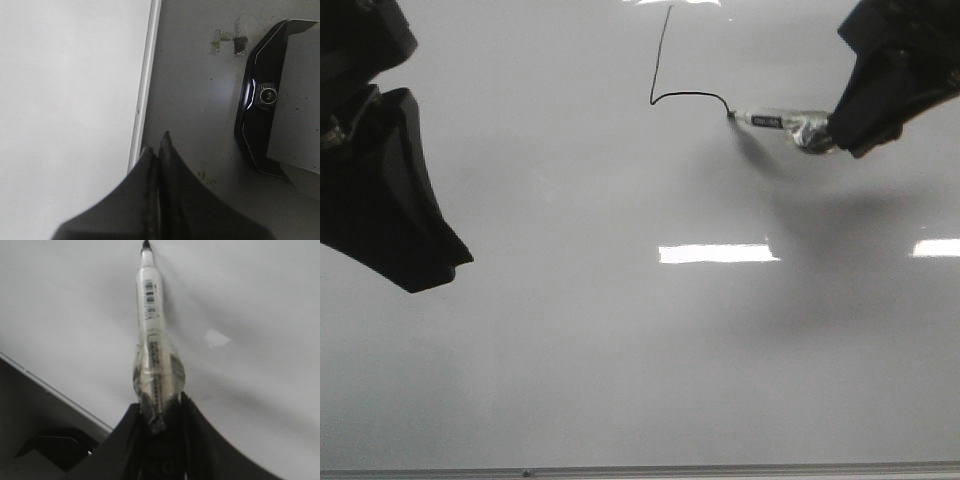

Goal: Write number 5 on whiteboard

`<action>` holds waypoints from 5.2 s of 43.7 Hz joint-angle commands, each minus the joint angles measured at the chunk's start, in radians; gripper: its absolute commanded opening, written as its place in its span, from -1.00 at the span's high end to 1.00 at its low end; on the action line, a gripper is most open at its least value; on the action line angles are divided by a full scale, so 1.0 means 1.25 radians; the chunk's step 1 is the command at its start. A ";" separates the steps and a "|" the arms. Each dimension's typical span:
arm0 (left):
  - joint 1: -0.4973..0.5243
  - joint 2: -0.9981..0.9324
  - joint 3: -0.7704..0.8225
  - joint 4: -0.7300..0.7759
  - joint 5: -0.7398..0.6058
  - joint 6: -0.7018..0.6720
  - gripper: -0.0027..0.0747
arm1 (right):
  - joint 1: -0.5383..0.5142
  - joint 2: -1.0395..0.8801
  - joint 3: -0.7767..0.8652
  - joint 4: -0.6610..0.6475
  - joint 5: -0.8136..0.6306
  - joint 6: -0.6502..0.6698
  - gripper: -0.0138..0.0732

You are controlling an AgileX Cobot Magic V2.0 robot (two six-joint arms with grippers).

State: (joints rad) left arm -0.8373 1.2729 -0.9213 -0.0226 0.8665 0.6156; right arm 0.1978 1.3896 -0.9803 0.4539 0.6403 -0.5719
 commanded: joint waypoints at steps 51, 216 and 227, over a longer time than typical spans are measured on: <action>-0.003 -0.022 -0.025 -0.024 -0.021 -0.007 0.98 | 0.093 0.014 -0.158 0.072 -0.119 0.005 0.83; 0.632 -0.255 0.052 -0.295 -0.236 -0.053 0.98 | -0.051 -0.656 0.323 -0.086 -0.103 0.194 0.45; 0.840 -0.281 0.176 -0.355 -0.420 -0.070 0.98 | -0.063 -0.747 0.374 -0.086 -0.113 0.199 0.84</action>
State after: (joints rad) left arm 0.1654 0.9275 -0.7066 -0.3933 0.4928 0.5437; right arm 0.1250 0.4674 -0.4922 0.3282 0.5759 -0.3261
